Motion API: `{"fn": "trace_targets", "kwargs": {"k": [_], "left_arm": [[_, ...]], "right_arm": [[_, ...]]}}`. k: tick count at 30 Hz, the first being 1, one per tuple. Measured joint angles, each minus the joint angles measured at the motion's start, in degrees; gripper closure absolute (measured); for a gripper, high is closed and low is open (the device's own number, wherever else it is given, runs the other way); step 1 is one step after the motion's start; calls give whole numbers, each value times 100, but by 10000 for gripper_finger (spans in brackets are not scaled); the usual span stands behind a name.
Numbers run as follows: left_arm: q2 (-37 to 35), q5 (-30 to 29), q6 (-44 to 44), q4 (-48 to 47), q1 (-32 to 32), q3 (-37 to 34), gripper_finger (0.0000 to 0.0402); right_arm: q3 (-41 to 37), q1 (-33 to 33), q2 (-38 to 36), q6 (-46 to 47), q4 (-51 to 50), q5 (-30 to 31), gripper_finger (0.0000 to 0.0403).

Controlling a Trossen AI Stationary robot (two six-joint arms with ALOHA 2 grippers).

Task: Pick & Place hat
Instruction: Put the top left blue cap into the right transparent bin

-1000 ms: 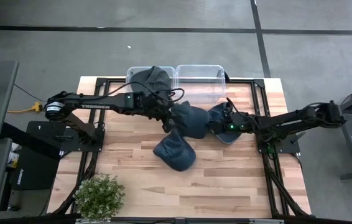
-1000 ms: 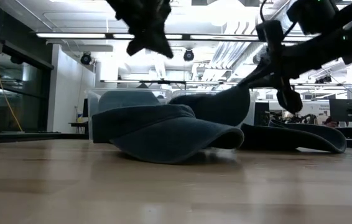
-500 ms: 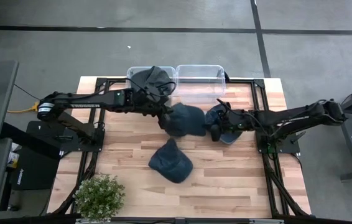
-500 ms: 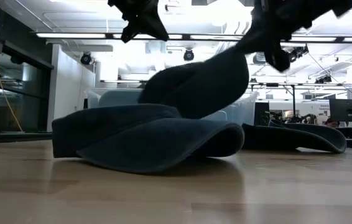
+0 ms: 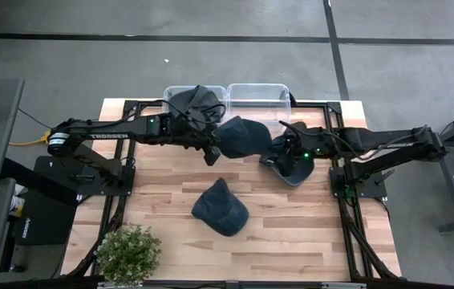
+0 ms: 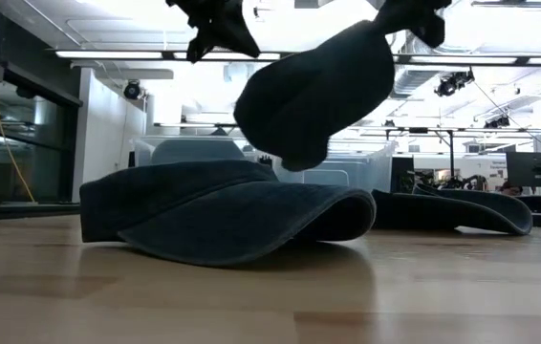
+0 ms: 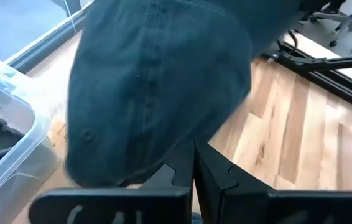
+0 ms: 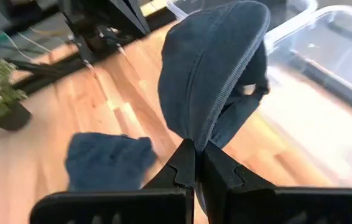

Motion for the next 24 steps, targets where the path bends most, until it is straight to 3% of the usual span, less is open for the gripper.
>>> {"fn": "trace_targets", "kwargs": {"k": [8,15,19,24], "left_arm": [[-48,-430,439,-358,-2,803,401],[-49,-618,488,-411,-2,951,401],[-49,-619,488,-413,-2,956,401],[-47,-619,446,-475,-2,956,401]], "right_arm": [[724,205,3,-689,-963,731,401],[1148,229,22,-1783,-1372,1562,401],[1296,225,26,-2384,-1321,1586,401],[1343,225,26,-2370,-1269,1538,401]]}}
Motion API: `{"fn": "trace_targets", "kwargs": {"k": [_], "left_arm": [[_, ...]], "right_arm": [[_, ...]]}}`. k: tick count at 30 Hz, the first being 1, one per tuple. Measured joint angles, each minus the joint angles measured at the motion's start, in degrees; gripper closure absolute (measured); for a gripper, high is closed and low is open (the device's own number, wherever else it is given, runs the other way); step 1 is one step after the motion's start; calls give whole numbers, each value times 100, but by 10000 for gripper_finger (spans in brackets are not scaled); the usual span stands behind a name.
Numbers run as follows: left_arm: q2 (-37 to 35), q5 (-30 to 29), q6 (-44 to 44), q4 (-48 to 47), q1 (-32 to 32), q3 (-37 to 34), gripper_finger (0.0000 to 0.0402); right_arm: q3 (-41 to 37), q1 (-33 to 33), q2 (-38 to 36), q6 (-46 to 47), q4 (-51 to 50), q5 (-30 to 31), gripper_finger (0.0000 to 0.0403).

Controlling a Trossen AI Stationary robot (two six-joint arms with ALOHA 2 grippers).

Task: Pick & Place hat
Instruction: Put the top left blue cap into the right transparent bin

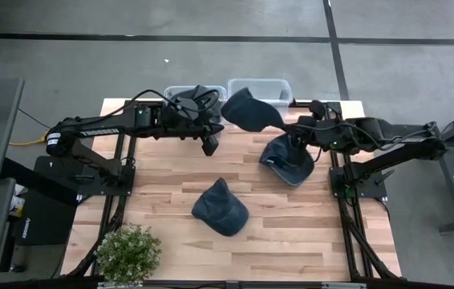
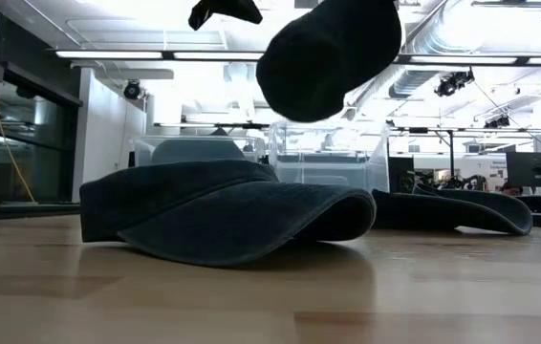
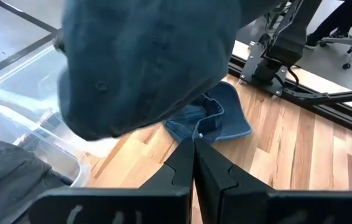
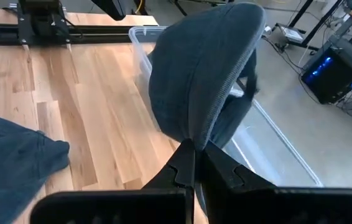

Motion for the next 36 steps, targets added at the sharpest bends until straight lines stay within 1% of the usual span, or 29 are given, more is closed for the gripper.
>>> {"fn": "trace_targets", "kwargs": {"k": [9,13,17,23,26,30,36], "left_arm": [[0,-9,-1,-59,0,0,401],[0,-8,-2,-65,0,0,401],[0,17,-2,-67,0,0,401],[2,26,-2,-79,0,0,401],[2,16,-4,-123,0,0,401],[2,8,-4,-190,0,0,401],[54,-13,-49,-154,24,-2,401]], "right_arm": [[-25,2,39,67,151,-113,401],[-25,2,39,-76,229,25,401],[-25,2,39,-127,310,37,401],[-25,2,39,48,304,349,401],[-25,-4,39,26,302,387,401],[-25,-15,39,-304,212,509,401],[-25,-15,80,-1702,67,780,401]]}}
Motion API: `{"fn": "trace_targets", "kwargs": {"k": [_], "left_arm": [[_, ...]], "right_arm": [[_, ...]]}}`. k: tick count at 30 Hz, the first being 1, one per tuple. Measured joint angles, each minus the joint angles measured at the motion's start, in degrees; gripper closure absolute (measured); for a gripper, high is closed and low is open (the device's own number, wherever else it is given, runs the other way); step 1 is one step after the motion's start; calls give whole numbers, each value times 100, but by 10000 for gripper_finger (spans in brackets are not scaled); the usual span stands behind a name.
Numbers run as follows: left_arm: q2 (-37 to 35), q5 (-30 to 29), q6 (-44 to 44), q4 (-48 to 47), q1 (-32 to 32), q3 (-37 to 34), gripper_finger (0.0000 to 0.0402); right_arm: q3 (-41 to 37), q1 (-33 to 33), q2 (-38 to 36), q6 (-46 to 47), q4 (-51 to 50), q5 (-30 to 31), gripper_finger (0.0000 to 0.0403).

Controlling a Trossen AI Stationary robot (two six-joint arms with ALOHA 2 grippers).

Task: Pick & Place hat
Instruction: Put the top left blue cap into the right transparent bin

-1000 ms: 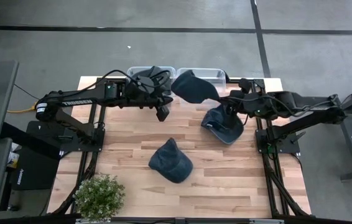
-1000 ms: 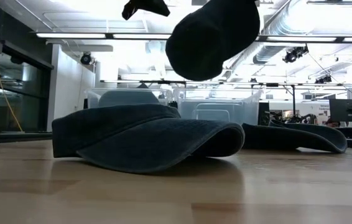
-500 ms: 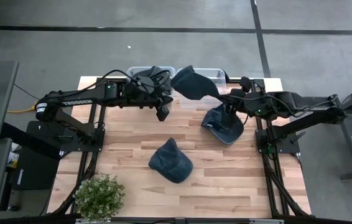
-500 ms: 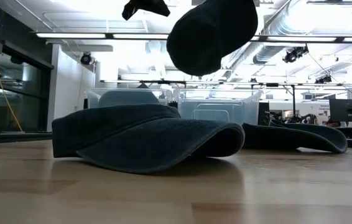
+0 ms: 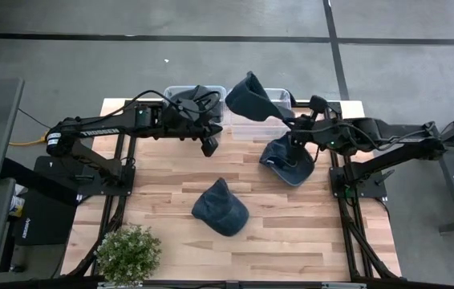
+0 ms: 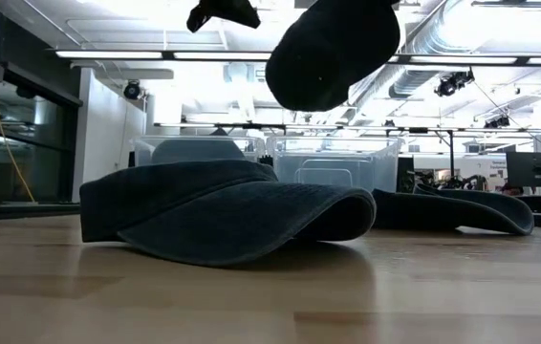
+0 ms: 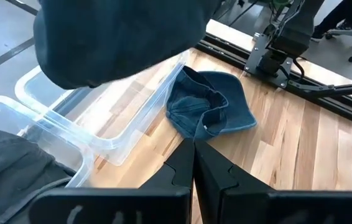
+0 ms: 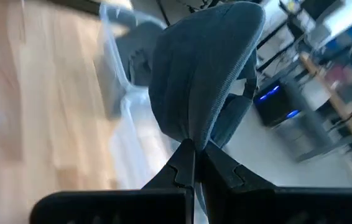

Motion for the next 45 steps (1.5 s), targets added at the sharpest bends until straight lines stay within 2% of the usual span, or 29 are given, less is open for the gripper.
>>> {"fn": "trace_targets", "kwargs": {"k": [4,10,16,19,22,25,27,30,32,41,45], "left_arm": [[164,44,-238,6,157,-15,401],[265,402,-444,92,506,-9,401],[313,412,-591,86,901,-7,401],[302,396,-693,118,1195,-2,401],[302,570,-772,101,1466,-4,401],[302,779,-971,168,1705,-2,401],[302,935,-1009,263,1823,-4,401],[302,1182,-1028,570,1940,-2,401],[302,1316,-1060,744,1976,-2,401],[302,1385,-1244,1582,2342,-2,401],[302,2118,-1271,1861,2633,-2,401]], "right_arm": [[0,4,118,-1058,-77,258,401],[0,4,354,-1993,-76,1349,401],[0,78,539,-2242,-77,2294,401],[0,420,627,-2743,-39,3044,401],[0,725,692,-3092,22,3387,401],[0,1093,786,-3433,72,4299,401],[0,1109,782,-3244,-29,4307,401],[0,1177,816,-3242,26,4737,401],[0,1168,816,-3163,-15,4546,401],[0,1397,856,-3518,479,4527,401],[0,1468,856,-3600,656,4525,401]]}}
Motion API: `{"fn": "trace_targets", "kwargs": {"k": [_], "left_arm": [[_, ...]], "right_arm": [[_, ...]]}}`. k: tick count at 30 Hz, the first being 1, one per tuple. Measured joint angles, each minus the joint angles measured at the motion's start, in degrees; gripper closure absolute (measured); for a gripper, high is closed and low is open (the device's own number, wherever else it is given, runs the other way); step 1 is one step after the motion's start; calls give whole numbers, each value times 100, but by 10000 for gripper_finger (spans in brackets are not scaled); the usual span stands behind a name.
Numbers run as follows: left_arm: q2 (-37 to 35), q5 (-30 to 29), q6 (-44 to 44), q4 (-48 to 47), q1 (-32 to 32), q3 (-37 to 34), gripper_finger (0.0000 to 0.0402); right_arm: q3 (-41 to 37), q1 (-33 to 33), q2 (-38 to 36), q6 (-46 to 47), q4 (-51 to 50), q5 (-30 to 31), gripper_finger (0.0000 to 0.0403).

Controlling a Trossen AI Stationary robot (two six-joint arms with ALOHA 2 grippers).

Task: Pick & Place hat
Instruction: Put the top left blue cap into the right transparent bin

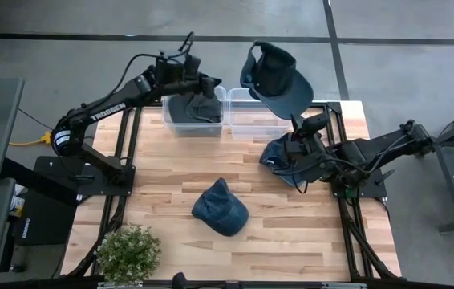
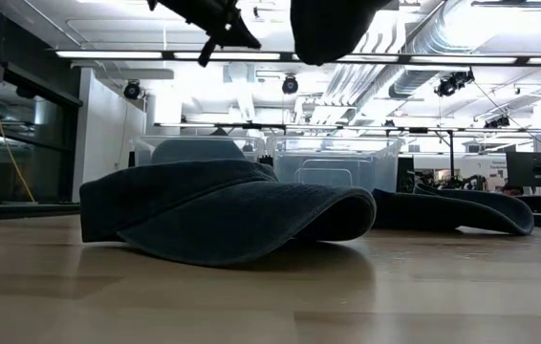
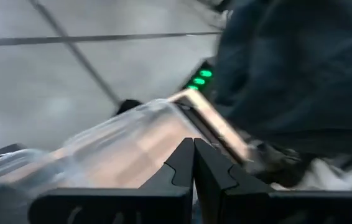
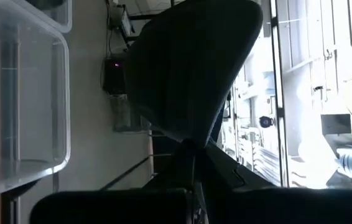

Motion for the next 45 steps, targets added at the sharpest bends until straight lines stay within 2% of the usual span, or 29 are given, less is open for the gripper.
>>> {"fn": "trace_targets", "kwargs": {"k": [5,10,16,21,29,34,45], "left_arm": [[109,1393,-239,557,352,4,384],[364,2431,-708,1021,528,1,307],[711,2948,-1706,1445,652,0,198],[997,3515,-2588,2072,926,-12,145],[1520,4459,-3904,3633,1171,16,131],[1729,4977,-4469,4039,1220,-17,131],[1779,5044,-4536,4111,1077,-2,131]], "right_arm": [[0,46,0,-194,351,-46,401],[0,46,0,-438,670,-159,401],[0,51,0,-805,1043,-172,401],[0,51,0,-1055,1311,-232,401],[0,51,0,-1100,1335,-398,401],[0,51,0,-1258,1579,-438,401],[0,30,0,-1665,2179,-690,401]]}}
